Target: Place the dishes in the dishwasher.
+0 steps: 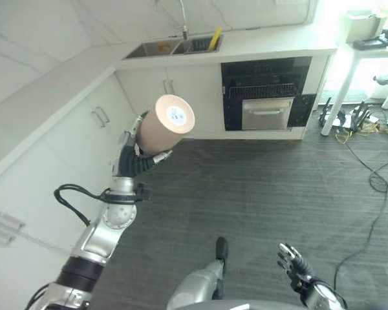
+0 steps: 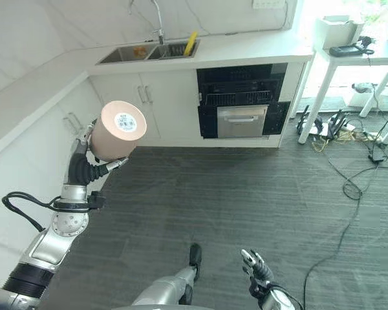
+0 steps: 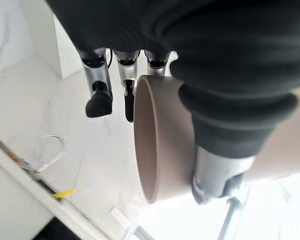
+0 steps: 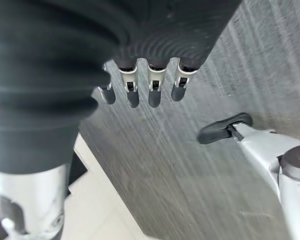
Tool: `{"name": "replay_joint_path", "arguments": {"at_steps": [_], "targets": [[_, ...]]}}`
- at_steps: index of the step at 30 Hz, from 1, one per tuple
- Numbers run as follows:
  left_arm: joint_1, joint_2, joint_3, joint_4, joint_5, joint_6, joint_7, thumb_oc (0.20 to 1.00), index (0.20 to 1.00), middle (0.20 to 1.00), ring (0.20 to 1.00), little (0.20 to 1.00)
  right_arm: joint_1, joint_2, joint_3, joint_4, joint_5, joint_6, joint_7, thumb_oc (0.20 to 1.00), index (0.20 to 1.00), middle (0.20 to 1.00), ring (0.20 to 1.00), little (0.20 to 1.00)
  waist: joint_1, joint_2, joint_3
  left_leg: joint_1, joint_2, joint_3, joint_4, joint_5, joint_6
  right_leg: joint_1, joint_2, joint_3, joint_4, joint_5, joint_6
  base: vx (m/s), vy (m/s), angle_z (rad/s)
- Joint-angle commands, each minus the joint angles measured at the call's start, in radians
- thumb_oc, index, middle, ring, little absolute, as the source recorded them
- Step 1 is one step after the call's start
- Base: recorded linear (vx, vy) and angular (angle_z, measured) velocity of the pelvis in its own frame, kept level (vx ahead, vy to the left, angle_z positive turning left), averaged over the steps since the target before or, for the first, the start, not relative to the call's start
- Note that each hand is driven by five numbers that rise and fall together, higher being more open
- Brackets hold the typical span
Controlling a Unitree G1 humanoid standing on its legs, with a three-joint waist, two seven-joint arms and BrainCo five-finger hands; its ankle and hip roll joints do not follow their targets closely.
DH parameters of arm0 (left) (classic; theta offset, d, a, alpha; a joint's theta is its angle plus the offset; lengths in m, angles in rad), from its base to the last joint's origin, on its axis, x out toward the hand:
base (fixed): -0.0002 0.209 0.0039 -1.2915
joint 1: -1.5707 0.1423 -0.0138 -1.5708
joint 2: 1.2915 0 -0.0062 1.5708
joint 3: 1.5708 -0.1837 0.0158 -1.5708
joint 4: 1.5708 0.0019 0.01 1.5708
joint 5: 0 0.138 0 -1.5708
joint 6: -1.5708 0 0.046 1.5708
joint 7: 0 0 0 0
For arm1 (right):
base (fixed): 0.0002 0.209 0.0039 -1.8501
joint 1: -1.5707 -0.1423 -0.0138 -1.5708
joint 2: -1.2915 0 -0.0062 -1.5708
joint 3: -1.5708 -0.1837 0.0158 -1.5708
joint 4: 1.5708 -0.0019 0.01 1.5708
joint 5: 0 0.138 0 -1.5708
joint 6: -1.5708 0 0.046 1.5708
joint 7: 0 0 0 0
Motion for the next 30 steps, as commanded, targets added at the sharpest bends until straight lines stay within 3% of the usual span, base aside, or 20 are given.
{"name": "replay_joint_path", "arguments": {"at_steps": [1,2,5,7,8,10,11,12,13,14,15,16,17,18,21,23,25,26,28,30], "targets": [[-0.063,0.046,0.085,-0.041,0.027,-0.035,0.023,0.2,0.2,0.2,0.2,0.2,-0.058,-0.005,0.019,-0.058,-0.047,-0.019,0.028,1.0,1.0,1.0,1.0,1.0,0.015,0.054,-0.015,0.039,0.096,-0.035,0.11,0.04,-0.134,-0.206,0.016,-0.061,-0.046,0.147,-0.004,0.4,0.136,-1.78],[-0.07,0.061,0.086,-0.037,0.007,-0.032,0.012,0.2,0.2,0.2,0.2,0.2,-0.053,0.0,0.017,-0.067,-0.045,-0.019,0.015,1.0,1.0,1.0,1.0,1.0,0.019,0.047,-0.022,0.057,0.091,-0.038,0.131,0.012,-0.112,-0.195,0.004,-0.064,-0.007,0.128,0.008,0.35,0.161,-1.77],[-0.103,0.075,0.061,-0.024,-0.004,-0.032,0.003,0.2,0.2,0.2,0.2,0.2,-0.037,0.013,0.023,-0.109,-0.064,-0.026,-0.016,1.0,1.0,1.0,1.0,1.0,0.015,0.026,-0.042,0.088,0.073,-0.044,0.156,-0.038,-0.065,-0.231,-0.034,-0.089,0.13,0.175,0.05,0.29,0.172,-0.4],[-0.116,0.081,0.049,-0.02,-0.004,-0.028,-0.002,0.2,0.2,0.2,0.2,0.2,-0.026,0.024,0.026,-0.132,-0.065,-0.031,-0.029,1.0,1.0,1.0,1.0,1.0,0.016,0.031,-0.052,0.109,0.073,-0.061,0.17,-0.071,-0.037,-0.285,-0.05,-0.106,0.319,0.23,0.079,0.23,0.156,0.19],[-0.125,0.088,0.043,-0.012,-0.01,-0.025,-0.011,0.2,0.2,0.2,0.2,0.2,-0.014,0.036,0.026,-0.146,-0.07,-0.031,-0.035,1.0,1.0,1.0,1.0,1.0,0.002,0.045,-0.051,0.135,0.081,-0.069,0.179,-0.094,-0.016,-0.37,-0.032,-0.097,0.502,0.274,0.095,0.23,0.133,0.02],[-0.137,0.094,0.036,0.005,-0.026,-0.016,-0.017,0.2,0.2,0.2,0.2,0.2,-0.011,0.044,0.034,-0.137,-0.08,-0.042,-0.024,1.0,1.0,1.0,1.0,1.0,-0.014,0.051,-0.048,0.173,0.08,-0.08,0.179,-0.111,-0.004,-0.482,-0.047,-0.105,0.609,0.311,0.09,0.23,0.069,0.15],[-0.141,0.086,0.025,0.012,-0.019,-0.012,-0.009,0.2,0.2,0.2,0.2,0.2,-0.023,0.047,0.045,-0.131,-0.083,-0.054,-0.023,1.0,1.0,1.0,1.0,1.0,-0.018,0.052,-0.045,0.201,0.075,-0.086,0.171,-0.116,-0.01,-0.526,-0.091,-0.142,0.539,0.3,0.073,0.18,0.003,0.23],[-0.142,0.085,0.023,0.014,-0.017,-0.012,-0.008,0.2,0.2,0.2,0.2,0.2,-0.024,0.048,0.046,-0.13,-0.083,-0.056,-0.022,1.0,1.0,1.0,1.0,1.0,-0.02,0.052,-0.044,0.206,0.073,-0.088,0.169,-0.116,-0.011,-0.527,-0.097,-0.149,0.527,0.298,0.071,0.24,-0.094,0.19],[-0.156,0.083,0.002,0.022,-0.008,-0.01,0.011,0.2,0.2,0.2,0.2,0.2,-0.034,0.045,0.053,-0.139,-0.079,-0.061,-0.026,1.0,1.0,1.0,1.0,1.0,-0.037,0.047,-0.035,0.239,0.064,-0.092,0.159,-0.131,-0.019,-0.55,-0.139,-0.165,0.375,0.308,0.062,0.28,-0.224,0.2],[-0.169,0.082,-0.01,0.015,-0.006,0.001,0.02,0.2,0.2,0.2,0.2,0.2,-0.037,0.034,0.047,-0.147,-0.071,-0.064,-0.022,1.0,1.0,1.0,1.0,1.0,-0.062,0.03,-0.022,0.269,0.052,-0.092,0.16,-0.162,-0.025,-0.582,-0.194,-0.152,0.203,0.357,0.072,0.31,-0.265,0.19],[-0.173,0.084,-0.013,0.01,-0.007,0.007,0.022,0.2,0.2,0.2,0.2,0.2,-0.038,0.029,0.044,-0.147,-0.065,-0.064,-0.017,1.0,1.0,1.0,1.0,1.0,-0.071,0.027,-0.013,0.283,0.052,-0.096,0.163,-0.176,-0.028,-0.578,-0.212,-0.157,0.153,0.377,0.08,0.44,-0.434,0.46],[-0.181,0.095,-0.011,-0.01,-0.017,0.032,0.025,0.2,0.2,0.2,0.2,0.2,-0.052,0.02,0.037,-0.142,-0.065,-0.052,0.0,1.0,1.0,1.0,1.0,1.0,-0.09,0.003,0.004,0.33,0.054,-0.096,0.164,-0.233,-0.045,-0.615,-0.297,-0.154,-0.003,0.519,0.132,0.39,-0.404,0.57],[-0.176,0.097,-0.006,-0.019,-0.015,0.039,0.024,0.2,0.2,0.2,0.2,0.2,-0.063,0.02,0.035,-0.139,-0.067,-0.043,0.0,1.0,1.0,1.0,1.0,1.0,-0.089,0.002,0.008,0.346,0.065,-0.099,0.158,-0.245,-0.048,-0.62,-0.305,-0.157,-0.023,0.534,0.142,0.4,-0.461,0.82],[-0.162,0.095,0.004,-0.027,-0.01,0.037,0.023,0.2,0.2,0.2,0.2,0.2,-0.075,0.021,0.033,-0.138,-0.071,-0.029,-0.002,1.0,1.0,1.0,1.0,1.0,-0.085,0.002,0.009,0.356,0.076,-0.098,0.156,-0.254,-0.052,-0.616,-0.303,-0.161,-0.025,0.531,0.145,0.23,-0.376,0.73],[-0.092,0.079,0.048,-0.051,0.008,0.026,0.027,0.2,0.2,0.2,0.2,0.2,-0.09,0.022,0.052,-0.17,-0.091,0.021,-0.032,1.0,1.0,1.0,1.0,1.0,-0.07,0.006,-0.016,0.372,0.159,-0.075,0.165,-0.255,-0.088,-0.558,-0.262,-0.19,-0.006,0.426,0.148,0.23,-0.445,0.08],[-0.066,0.08,0.07,-0.052,0.007,0.007,0.024,0.2,0.2,0.2,0.2,0.2,-0.086,0.016,0.058,-0.182,-0.09,0.029,-0.034,1.0,1.0,1.0,1.0,1.0,-0.071,0.006,-0.022,0.394,0.189,-0.069,0.162,-0.256,-0.106,-0.552,-0.247,-0.2,0.003,0.403,0.138,0.17,-0.276,0.04],[-0.023,0.071,0.098,-0.079,0.011,0.001,0.016,0.2,0.2,0.2,0.2,0.2,-0.088,-0.004,0.063,-0.186,-0.096,0.033,-0.018,1.0,1.0,1.0,1.0,1.0,-0.065,0.006,-0.026,0.383,0.237,-0.066,0.201,-0.232,-0.136,-0.528,-0.205,-0.203,0.011,0.362,0.096,0.2,-0.367,-0.08],[-0.014,0.066,0.1,-0.093,0.009,0.008,0.019,0.2,0.2,0.2,0.2,0.2,-0.088,-0.013,0.066,-0.185,-0.086,0.029,-0.015,1.0,1.0,1.0,1.0,1.0,-0.059,0.006,-0.025,0.353,0.258,-0.073,0.255,-0.187,-0.148,-0.506,-0.18,-0.203,0.008,0.345,0.071,0.13,-0.301,0.22],[-0.014,0.062,0.1,-0.098,0.002,-0.002,0.025,0.2,0.2,0.2,0.2,0.2,-0.079,-0.024,0.064,-0.179,-0.086,0.006,0.003,1.0,1.0,1.0,1.0,1.0,-0.055,0.0,-0.017,0.274,0.267,-0.074,0.383,-0.135,-0.154,-0.467,-0.156,-0.21,0.001,0.32,0.033,0.13,-0.322,-0.32],[-0.018,0.058,0.099,-0.093,-0.01,-0.01,0.023,0.2,0.2,0.2,0.2,0.2,-0.074,-0.026,0.059,-0.167,-0.089,-0.011,0.008,1.0,1.0,1.0,1.0,1.0,-0.061,-0.002,-0.014,0.245,0.267,-0.049,0.428,-0.142,-0.151,-0.453,-0.152,-0.218,0.001,0.309,0.022,0.12,-0.164,-0.19]]}}
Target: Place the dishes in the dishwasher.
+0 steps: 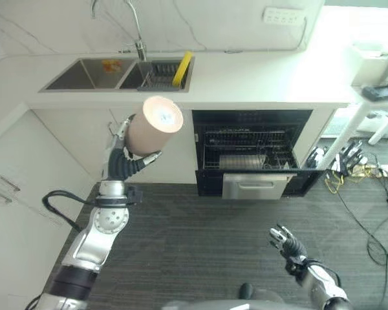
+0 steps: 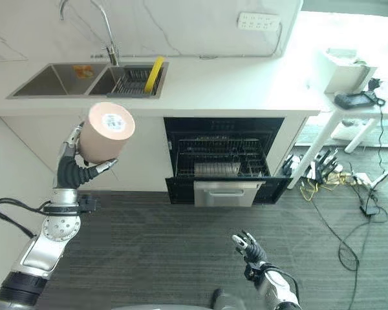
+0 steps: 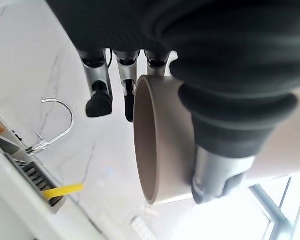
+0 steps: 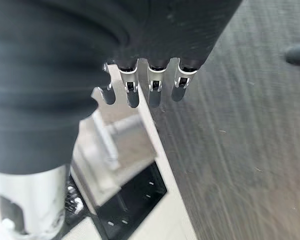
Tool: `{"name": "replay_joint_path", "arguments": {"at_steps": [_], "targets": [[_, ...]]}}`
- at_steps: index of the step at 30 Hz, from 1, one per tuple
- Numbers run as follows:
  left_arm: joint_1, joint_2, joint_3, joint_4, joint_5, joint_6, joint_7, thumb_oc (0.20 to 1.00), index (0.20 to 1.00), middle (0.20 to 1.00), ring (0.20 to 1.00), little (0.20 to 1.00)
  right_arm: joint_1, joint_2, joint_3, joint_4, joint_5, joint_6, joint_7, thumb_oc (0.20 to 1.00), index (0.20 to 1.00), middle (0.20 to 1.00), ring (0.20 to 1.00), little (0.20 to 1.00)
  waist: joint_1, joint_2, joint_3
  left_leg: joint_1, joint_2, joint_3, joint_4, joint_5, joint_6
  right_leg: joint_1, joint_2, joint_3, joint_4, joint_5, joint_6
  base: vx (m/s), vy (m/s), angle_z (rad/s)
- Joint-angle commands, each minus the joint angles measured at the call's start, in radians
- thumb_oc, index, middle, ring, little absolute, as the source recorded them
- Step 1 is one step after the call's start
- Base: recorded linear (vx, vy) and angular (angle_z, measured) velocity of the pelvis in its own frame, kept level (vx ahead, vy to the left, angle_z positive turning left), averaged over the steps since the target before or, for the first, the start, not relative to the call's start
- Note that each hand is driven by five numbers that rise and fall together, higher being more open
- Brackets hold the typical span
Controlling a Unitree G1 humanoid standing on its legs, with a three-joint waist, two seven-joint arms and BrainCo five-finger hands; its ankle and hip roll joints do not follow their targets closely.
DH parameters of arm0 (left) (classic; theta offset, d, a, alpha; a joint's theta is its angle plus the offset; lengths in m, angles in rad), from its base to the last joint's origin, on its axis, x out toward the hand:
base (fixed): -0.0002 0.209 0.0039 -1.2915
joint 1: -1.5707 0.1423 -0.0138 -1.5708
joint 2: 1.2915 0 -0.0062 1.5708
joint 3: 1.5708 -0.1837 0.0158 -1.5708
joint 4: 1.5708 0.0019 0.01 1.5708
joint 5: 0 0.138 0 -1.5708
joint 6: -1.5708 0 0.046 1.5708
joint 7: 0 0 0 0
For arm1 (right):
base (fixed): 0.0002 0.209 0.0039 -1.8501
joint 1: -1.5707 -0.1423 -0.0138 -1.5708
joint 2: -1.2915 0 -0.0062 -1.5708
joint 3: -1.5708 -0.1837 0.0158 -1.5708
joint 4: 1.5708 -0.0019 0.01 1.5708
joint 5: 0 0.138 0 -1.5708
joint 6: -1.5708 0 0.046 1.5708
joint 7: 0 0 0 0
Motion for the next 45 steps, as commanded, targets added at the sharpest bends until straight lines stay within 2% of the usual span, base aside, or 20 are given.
{"name": "replay_joint_path", "arguments": {"at_steps": [1,2,4,7,9,12,15,16,17,19,20,22,24,26,27,29,30,32,40,45], "targets": [[-0.068,0.038,0.011,-0.069,-0.002,-0.063,0.018,0.2,0.2,0.2,0.2,0.2,0.009,0.005,0.011,-0.003,0.008,-0.06,0.017,1.0,1.0,1.0,1.0,1.0,-0.047,0.007,-0.032,-0.077,0.027,0.036,-0.102,-0.027,0.08,0.037,-0.064,0.013,-0.051,-0.007,0.102,0.09,-0.055,0.06],[-0.07,0.037,0.01,-0.068,-0.002,-0.062,0.016,0.2,0.2,0.2,0.2,0.2,0.009,0.006,0.009,-0.001,0.008,-0.061,0.016,1.0,1.0,1.0,1.0,1.0,-0.046,0.009,-0.031,-0.076,0.023,0.037,-0.111,-0.03,0.081,0.039,-0.063,0.012,-0.051,-0.009,0.102,0.2,0.037,0.01],[-0.085,0.028,-0.007,-0.07,0.003,-0.059,0.006,0.2,0.2,0.2,0.2,0.2,0.003,0.011,0.008,0.004,0.008,-0.062,0.002,1.0,1.0,1.0,1.0,1.0,-0.042,0.041,-0.033,-0.05,-0.012,0.039,-0.31,-0.013,0.07,0.069,-0.037,0.002,-0.062,-0.032,0.111,0.23,0.135,-0.03],[-0.125,0.013,-0.051,-0.049,0.003,-0.068,0.015,0.2,0.2,0.2,0.2,0.2,0.02,0.004,-0.008,-0.002,0.011,-0.068,-0.001,1.0,1.0,1.0,1.0,1.0,-0.038,0.067,-0.025,-0.104,0.004,0.1,-0.454,0.129,0.016,0.149,-0.015,-0.011,-0.13,-0.055,0.114,0.18,0.188,0.14],[-0.144,0.007,-0.068,-0.027,0.013,-0.086,0.021,0.2,0.2,0.2,0.2,0.2,0.033,0.001,-0.006,-0.013,0.019,-0.079,-0.005,1.0,1.0,1.0,1.0,1.0,-0.05,0.064,-0.028,-0.106,0.006,0.133,-0.455,0.118,0.029,0.154,-0.033,-0.03,-0.142,-0.053,0.118,0.11,0.23,0.18],[-0.162,0.02,-0.074,-0.017,0.008,-0.071,0.024,0.2,0.2,0.2,0.2,0.2,0.034,0.011,-0.008,-0.007,0.031,-0.076,-0.004,1.0,1.0,1.0,1.0,1.0,-0.044,0.062,-0.035,-0.069,-0.017,0.105,-0.46,0.087,0.046,0.15,-0.067,-0.048,-0.132,-0.041,0.141,0.12,0.198,-0.14],[-0.151,0.028,-0.054,-0.033,0.002,-0.052,0.01,0.2,0.2,0.2,0.2,0.2,0.032,0.04,0.0,-0.041,0.013,-0.05,-0.027,1.0,1.0,1.0,1.0,1.0,-0.016,0.055,-0.029,-0.084,-0.047,0.071,-0.37,0.031,0.093,0.129,-0.094,-0.042,0.013,-0.084,0.156,0.12,0.261,-0.42],[-0.15,0.036,-0.056,-0.025,-0.006,-0.051,0.006,0.2,0.2,0.2,0.2,0.2,0.039,0.057,0.004,-0.065,0.0,-0.043,-0.031,1.0,1.0,1.0,1.0,1.0,-0.019,0.057,-0.018,-0.079,-0.064,0.035,-0.359,0.011,0.131,0.054,-0.095,-0.008,0.193,-0.058,0.179,0.19,0.222,-0.48],[-0.161,0.039,-0.064,0.03,-0.014,-0.067,0.02,0.2,0.2,0.2,0.2,0.2,0.053,0.081,0.03,-0.08,-0.03,-0.049,-0.018,1.0,1.0,1.0,1.0,1.0,-0.026,0.045,-0.006,-0.067,-0.076,0.022,-0.348,-0.007,0.146,-0.021,-0.128,0.026,0.248,-0.029,0.176,0.2,0.004,-0.35],[-0.189,0.034,-0.078,0.029,-0.002,-0.053,0.027,0.2,0.2,0.2,0.2,0.2,0.044,0.078,0.051,-0.079,-0.032,-0.055,-0.004,1.0,1.0,1.0,1.0,1.0,-0.04,0.026,0.004,-0.068,-0.065,0.058,-0.321,-0.021,0.114,-0.002,-0.19,0.035,0.056,0.018,0.196,0.16,-0.299,-0.2],[-0.209,0.039,-0.092,0.011,-0.003,-0.031,0.025,0.2,0.2,0.2,0.2,0.2,0.023,0.069,0.051,-0.069,-0.018,-0.048,0.005,1.0,1.0,1.0,1.0,1.0,-0.049,0.012,0.01,-0.06,-0.054,0.077,-0.316,-0.039,0.096,-0.006,-0.244,0.048,-0.048,0.101,0.227,0.16,-0.404,0.41],[-0.225,0.044,-0.102,-0.004,-0.004,-0.011,0.017,0.2,0.2,0.2,0.2,0.2,-0.006,0.07,0.049,-0.047,-0.002,-0.038,0.015,1.0,1.0,1.0,1.0,1.0,-0.05,0.006,0.014,-0.037,-0.027,0.079,-0.323,-0.057,0.079,-0.008,-0.292,0.062,-0.114,0.173,0.256,0.19,-0.471,0.98],[-0.21,0.046,-0.091,-0.027,0.003,-0.006,0.005,0.2,0.2,0.2,0.2,0.2,-0.041,0.071,0.052,-0.046,-0.002,-0.014,0.024,1.0,1.0,1.0,1.0,1.0,-0.035,0.013,0.008,-0.023,0.036,0.062,-0.331,-0.051,0.06,-0.001,-0.273,0.067,-0.085,0.115,0.269,0.19,-0.574,0.84],[-0.174,0.048,-0.073,-0.045,0.003,0.014,0.037,0.2,0.2,0.2,0.2,0.2,-0.052,0.059,0.083,-0.101,-0.044,0.037,0.011,1.0,1.0,1.0,1.0,1.0,-0.02,0.011,0.0,-0.032,0.112,0.059,-0.306,-0.029,0.029,0.008,-0.241,0.01,-0.047,0.056,0.267,0.16,-0.62,0.18],[-0.156,0.048,-0.074,-0.05,-0.001,-0.009,0.043,0.2,0.2,0.2,0.2,0.2,-0.032,0.034,0.096,-0.156,-0.036,0.055,-0.012,1.0,1.0,1.0,1.0,1.0,-0.032,0.012,-0.004,-0.035,0.143,0.049,-0.302,-0.011,0.016,0.002,-0.203,0.028,-0.016,0.015,0.236,0.16,-0.473,-0.26],[-0.137,0.031,-0.077,-0.07,0.002,-0.026,0.022,0.2,0.2,0.2,0.2,0.2,-0.005,0.006,0.09,-0.157,-0.045,0.028,0.001,1.0,1.0,1.0,1.0,1.0,-0.04,0.013,-0.003,-0.078,0.135,0.083,-0.259,0.006,0.017,0.035,-0.164,0.004,-0.036,0.0,0.194,0.16,-0.278,0.21],[-0.156,0.022,-0.1,-0.067,0.003,-0.039,0.019,0.2,0.2,0.2,0.2,0.2,0.005,0.008,0.089,-0.13,-0.019,-0.02,0.001,1.0,1.0,1.0,1.0,1.0,-0.032,0.034,-0.003,-0.1,0.103,0.077,-0.339,0.067,0.005,0.068,-0.146,-0.036,-0.073,-0.004,0.191,0.15,-0.053,0.62],[-0.18,0.016,-0.119,-0.046,0.009,-0.046,0.022,0.2,0.2,0.2,0.2,0.2,-0.009,0.019,0.102,-0.111,-0.02,-0.045,-0.003,1.0,1.0,1.0,1.0,1.0,-0.028,0.056,-0.005,-0.094,0.104,0.061,-0.418,0.113,-0.01,0.085,-0.147,-0.056,-0.089,-0.013,0.187,0.17,0.07,0.33],[-0.138,0.049,-0.084,-0.051,0.006,-0.036,0.0,0.2,0.2,0.2,0.2,0.2,0.055,0.011,0.163,-0.325,-0.095,0.015,0.1,1.0,1.0,1.0,1.0,1.0,-0.046,0.058,-0.019,-0.027,0.088,0.069,-0.445,0.079,-0.004,0.113,-0.17,-0.046,-0.111,-0.005,0.211,0.11,0.022,-0.19],[-0.108,0.052,-0.076,-0.024,0.021,-0.048,-0.005,0.2,0.2,0.2,0.2,0.2,0.098,-0.041,0.214,-0.531,-0.028,0.133,0.202,1.0,1.0,1.0,1.0,1.0,-0.065,0.043,-0.022,0.014,0.091,0.112,-0.491,0.079,-0.005,0.119,-0.18,-0.054,-0.142,0.021,0.233,0.01,-0.029,-0.21]]}}
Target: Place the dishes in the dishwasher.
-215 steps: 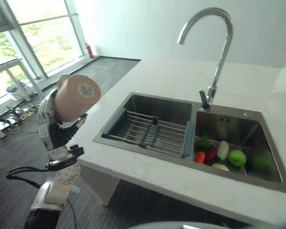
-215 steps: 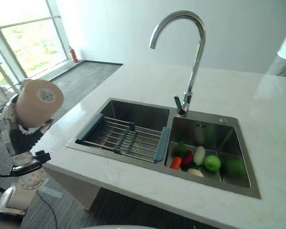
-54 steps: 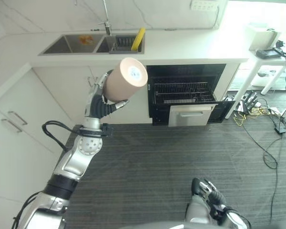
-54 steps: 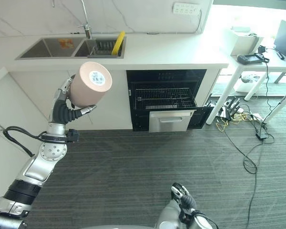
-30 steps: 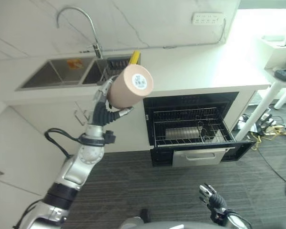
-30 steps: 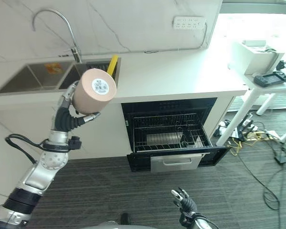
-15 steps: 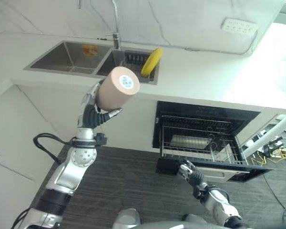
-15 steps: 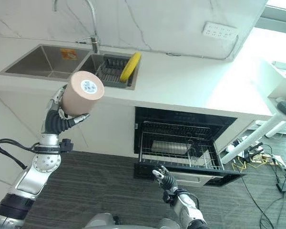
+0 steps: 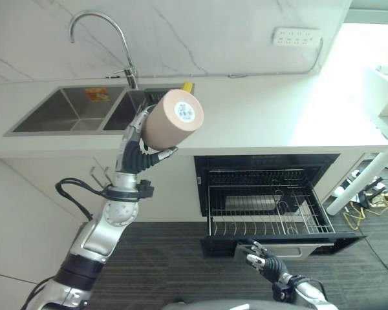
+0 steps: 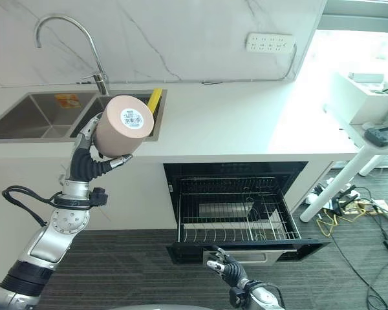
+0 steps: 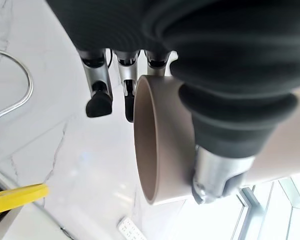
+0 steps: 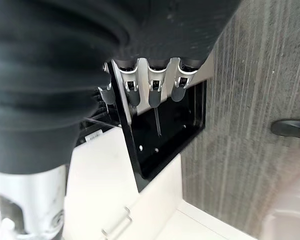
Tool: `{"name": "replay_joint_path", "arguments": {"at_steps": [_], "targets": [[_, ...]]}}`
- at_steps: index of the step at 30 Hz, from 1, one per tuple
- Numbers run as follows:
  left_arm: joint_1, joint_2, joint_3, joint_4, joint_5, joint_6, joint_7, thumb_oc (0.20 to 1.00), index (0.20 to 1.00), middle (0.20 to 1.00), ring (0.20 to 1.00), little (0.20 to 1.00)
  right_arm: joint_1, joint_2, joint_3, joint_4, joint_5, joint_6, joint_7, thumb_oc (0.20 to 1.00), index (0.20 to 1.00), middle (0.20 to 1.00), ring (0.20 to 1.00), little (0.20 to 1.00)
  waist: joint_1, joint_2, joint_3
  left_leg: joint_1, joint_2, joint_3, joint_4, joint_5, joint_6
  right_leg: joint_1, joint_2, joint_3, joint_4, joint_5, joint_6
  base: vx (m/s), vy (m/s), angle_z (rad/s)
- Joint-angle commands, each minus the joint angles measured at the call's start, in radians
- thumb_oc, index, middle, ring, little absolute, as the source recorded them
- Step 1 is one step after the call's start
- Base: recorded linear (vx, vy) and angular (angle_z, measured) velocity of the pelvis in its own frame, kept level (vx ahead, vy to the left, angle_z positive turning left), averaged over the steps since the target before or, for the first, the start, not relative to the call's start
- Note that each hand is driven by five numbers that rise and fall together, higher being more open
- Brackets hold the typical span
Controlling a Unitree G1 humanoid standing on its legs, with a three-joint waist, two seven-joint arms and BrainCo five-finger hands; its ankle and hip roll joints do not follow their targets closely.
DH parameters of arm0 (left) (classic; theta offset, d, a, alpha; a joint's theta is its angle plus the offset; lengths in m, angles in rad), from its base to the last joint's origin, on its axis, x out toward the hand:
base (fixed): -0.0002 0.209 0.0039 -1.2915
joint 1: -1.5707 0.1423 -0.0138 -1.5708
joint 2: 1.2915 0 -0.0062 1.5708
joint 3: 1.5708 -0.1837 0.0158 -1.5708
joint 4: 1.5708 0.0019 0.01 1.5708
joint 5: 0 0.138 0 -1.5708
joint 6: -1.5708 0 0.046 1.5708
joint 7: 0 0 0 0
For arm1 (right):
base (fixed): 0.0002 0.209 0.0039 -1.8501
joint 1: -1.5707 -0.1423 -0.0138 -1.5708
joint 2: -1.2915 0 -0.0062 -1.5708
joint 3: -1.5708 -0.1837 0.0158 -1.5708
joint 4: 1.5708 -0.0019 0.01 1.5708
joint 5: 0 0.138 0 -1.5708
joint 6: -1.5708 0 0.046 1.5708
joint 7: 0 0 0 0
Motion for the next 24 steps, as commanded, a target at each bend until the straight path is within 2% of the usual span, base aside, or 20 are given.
{"name": "replay_joint_path", "arguments": {"at_steps": [1,5,7,10,13,18,24], "targets": [[-0.051,0.018,0.027,0.003,0.028,-0.046,0.016,0.2,0.2,0.2,0.2,0.2,-0.09,0.053,-0.03,-0.115,0.082,0.035,0.122,1.0,1.0,1.0,1.0,1.0,0.0,0.014,0.007,-0.001,0.068,0.006,0.017,-0.033,-0.001,-0.055,-0.102,-0.056,0.061,-0.004,0.078,-0.03,-0.055,-0.08],[-0.048,0.018,0.031,0.02,0.036,-0.049,0.018,0.2,0.2,0.2,0.2,0.2,-0.058,0.029,-0.036,-0.164,0.056,0.085,0.13,1.0,1.0,1.0,1.0,1.0,-0.021,0.003,0.004,0.003,0.07,0.027,0.0,-0.033,0.0,-0.062,-0.096,-0.058,0.049,0.004,0.08,-0.05,-0.046,-0.11],[-0.043,0.017,0.038,0.024,0.044,-0.049,0.02,0.2,0.2,0.2,0.2,0.2,-0.038,0.027,-0.056,-0.167,0.113,0.108,0.124,1.0,1.0,1.0,1.0,1.0,-0.032,-0.002,0.003,0.008,0.069,0.036,-0.002,-0.034,0.002,-0.065,-0.093,-0.05,0.046,0.009,0.081,-0.04,-0.018,-0.26],[-0.036,0.03,0.049,0.032,0.042,-0.047,0.03,0.2,0.2,0.2,0.2,0.2,-0.008,0.006,-0.087,-0.213,0.092,0.093,0.187,1.0,1.0,1.0,1.0,1.0,-0.052,-0.008,0.005,0.018,0.071,0.058,-0.003,-0.038,0.005,-0.064,-0.093,-0.036,0.033,0.018,0.084,-0.03,-0.018,-0.33],[-0.034,0.045,0.047,0.043,0.026,-0.045,0.023,0.2,0.2,0.2,0.2,0.2,0.013,-0.042,-0.093,-0.331,0.111,0.131,0.265,1.0,1.0,1.0,1.0,1.0,-0.066,-0.018,0.004,0.021,0.071,0.075,-0.003,-0.041,0.003,-0.063,-0.095,-0.028,0.007,0.036,0.091,-0.05,-0.041,-0.31],[-0.043,0.033,0.003,0.13,0.0,-0.033,0.003,0.2,0.2,0.2,0.2,0.2,-0.014,-0.092,-0.114,-0.493,0.173,0.114,0.309,1.0,1.0,1.0,1.0,1.0,-0.08,-0.024,-0.007,0.03,0.069,0.089,-0.003,-0.045,0.008,-0.061,-0.092,-0.014,-0.004,0.046,0.095,-0.03,-0.028,-0.16],[-0.065,-0.008,-0.052,0.226,-0.013,0.002,-0.03,0.2,0.2,0.2,0.2,0.2,-0.073,-0.068,-0.126,-0.607,0.235,0.046,0.274,1.0,1.0,1.0,1.0,1.0,-0.084,-0.016,-0.029,0.036,0.065,0.098,-0.003,-0.051,0.016,-0.059,-0.093,0.001,-0.021,0.056,0.099,0.0,0.0,-0.12]]}}
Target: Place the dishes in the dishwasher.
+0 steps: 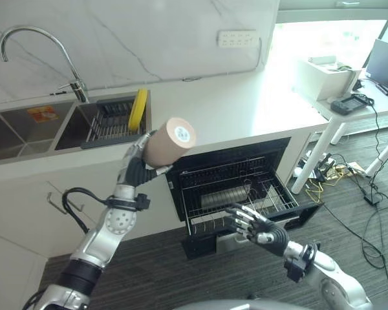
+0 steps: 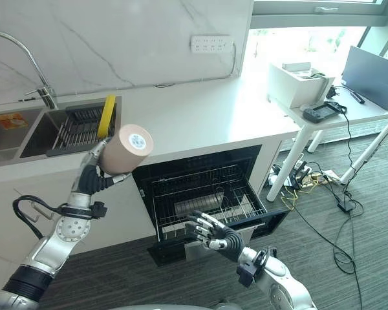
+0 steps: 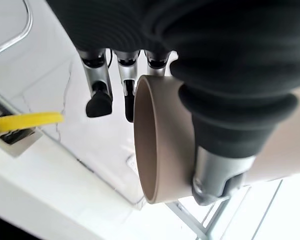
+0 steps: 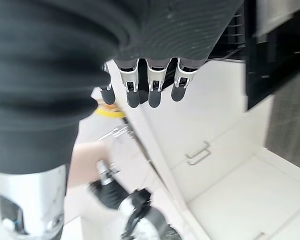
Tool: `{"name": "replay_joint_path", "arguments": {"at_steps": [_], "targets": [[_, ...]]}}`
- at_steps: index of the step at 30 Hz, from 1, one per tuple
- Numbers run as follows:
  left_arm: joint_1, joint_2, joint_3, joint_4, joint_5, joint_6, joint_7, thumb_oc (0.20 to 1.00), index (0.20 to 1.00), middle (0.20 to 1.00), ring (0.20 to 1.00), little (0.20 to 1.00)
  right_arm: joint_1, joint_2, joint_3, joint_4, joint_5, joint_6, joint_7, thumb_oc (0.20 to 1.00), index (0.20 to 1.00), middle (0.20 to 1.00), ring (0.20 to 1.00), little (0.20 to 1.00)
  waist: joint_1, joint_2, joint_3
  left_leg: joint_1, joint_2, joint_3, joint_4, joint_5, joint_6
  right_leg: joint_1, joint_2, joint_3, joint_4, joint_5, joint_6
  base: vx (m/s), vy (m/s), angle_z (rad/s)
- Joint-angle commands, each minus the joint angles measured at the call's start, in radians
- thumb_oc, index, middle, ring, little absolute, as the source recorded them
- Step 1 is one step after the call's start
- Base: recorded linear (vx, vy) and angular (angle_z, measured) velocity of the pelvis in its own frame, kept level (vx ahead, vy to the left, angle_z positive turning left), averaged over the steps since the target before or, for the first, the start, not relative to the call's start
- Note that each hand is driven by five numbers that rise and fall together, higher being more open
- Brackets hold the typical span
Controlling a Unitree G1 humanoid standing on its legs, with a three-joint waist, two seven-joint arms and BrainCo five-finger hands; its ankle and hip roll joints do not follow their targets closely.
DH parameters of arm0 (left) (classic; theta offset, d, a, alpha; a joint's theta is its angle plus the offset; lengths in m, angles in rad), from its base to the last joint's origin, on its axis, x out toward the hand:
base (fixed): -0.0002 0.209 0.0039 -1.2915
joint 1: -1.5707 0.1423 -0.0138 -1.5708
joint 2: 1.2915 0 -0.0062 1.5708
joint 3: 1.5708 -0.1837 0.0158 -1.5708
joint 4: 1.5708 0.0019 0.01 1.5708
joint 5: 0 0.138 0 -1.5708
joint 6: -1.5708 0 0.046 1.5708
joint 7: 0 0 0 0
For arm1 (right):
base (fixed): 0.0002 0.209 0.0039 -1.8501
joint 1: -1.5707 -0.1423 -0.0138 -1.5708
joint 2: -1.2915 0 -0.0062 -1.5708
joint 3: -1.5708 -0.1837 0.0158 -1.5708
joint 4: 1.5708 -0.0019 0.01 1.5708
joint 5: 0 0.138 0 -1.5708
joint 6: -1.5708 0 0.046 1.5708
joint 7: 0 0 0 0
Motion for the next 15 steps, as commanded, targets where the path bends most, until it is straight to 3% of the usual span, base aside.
{"name": "replay_joint_path", "arguments": {"at_steps": [1,12,15], "targets": [[-0.084,0.008,0.007,0.019,-0.052,-0.01,-0.001,0.2,0.2,0.2,0.2,0.2,-0.041,0.04,-0.001,-0.095,0.079,-0.089,-0.01,1.0,1.0,1.0,1.0,1.0,0.002,-0.013,-0.023,-0.003,0.03,-0.04,0.004,-0.037,0.004,-0.017,-0.113,-0.056,0.028,-0.018,0.099,0.0,0.0,0.0],[-0.083,-0.064,-0.051,-0.018,-0.119,0.024,-0.062,0.2,0.2,0.2,0.2,0.2,-0.121,0.092,0.037,-0.122,0.116,-0.184,-0.146,1.0,1.0,1.0,1.0,1.0,0.039,-0.01,-0.039,0.001,0.033,-0.051,0.004,-0.044,0.005,-0.005,-0.119,-0.08,0.022,-0.019,0.1,0.0,0.0,0.0],[-0.092,-0.069,-0.068,-0.065,-0.131,0.025,-0.075,0.2,0.2,0.2,0.2,0.2,-0.16,0.109,0.049,-0.089,0.13,-0.243,-0.24,1.0,1.0,1.0,1.0,1.0,0.058,-0.009,-0.044,-0.001,0.034,-0.061,0.004,-0.047,0.004,0.001,-0.121,-0.091,0.018,-0.02,0.099,0.01,0.012,0.03]]}}
